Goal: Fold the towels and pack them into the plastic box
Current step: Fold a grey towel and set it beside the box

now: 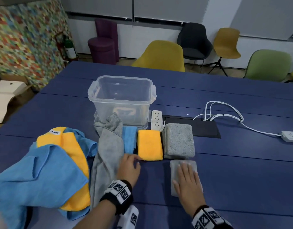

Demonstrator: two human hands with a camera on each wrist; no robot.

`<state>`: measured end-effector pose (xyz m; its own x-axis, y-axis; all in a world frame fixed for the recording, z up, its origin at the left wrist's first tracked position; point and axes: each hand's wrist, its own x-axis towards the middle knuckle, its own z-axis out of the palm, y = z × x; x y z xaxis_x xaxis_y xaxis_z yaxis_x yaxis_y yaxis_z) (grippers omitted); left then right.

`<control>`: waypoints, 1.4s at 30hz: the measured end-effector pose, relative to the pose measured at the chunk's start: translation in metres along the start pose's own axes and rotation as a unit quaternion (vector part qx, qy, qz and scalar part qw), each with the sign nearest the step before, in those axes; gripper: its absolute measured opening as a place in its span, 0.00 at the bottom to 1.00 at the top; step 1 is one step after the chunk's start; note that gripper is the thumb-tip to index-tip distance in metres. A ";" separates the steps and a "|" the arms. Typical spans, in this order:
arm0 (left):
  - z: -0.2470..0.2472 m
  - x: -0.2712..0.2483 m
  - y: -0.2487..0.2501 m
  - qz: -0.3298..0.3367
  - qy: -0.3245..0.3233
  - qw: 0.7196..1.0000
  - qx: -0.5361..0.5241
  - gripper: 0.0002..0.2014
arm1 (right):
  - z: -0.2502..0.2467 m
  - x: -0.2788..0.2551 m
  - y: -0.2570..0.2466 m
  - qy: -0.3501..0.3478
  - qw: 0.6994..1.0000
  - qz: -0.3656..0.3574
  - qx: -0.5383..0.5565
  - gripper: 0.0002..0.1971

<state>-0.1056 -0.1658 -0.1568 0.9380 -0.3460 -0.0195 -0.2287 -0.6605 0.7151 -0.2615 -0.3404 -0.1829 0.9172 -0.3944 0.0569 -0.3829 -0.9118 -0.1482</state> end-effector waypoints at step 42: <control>-0.151 -0.051 0.046 0.179 -0.024 0.962 0.204 0.15 | -0.220 0.004 -0.031 -0.087 0.944 -0.115 0.298 0.12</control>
<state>-0.1244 -0.0777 -0.0175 0.7694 -0.6237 0.1382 -0.6273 -0.6967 0.3480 -0.2701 -0.3385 0.0396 0.9924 -0.1228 0.0005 -0.0893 -0.7245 -0.6835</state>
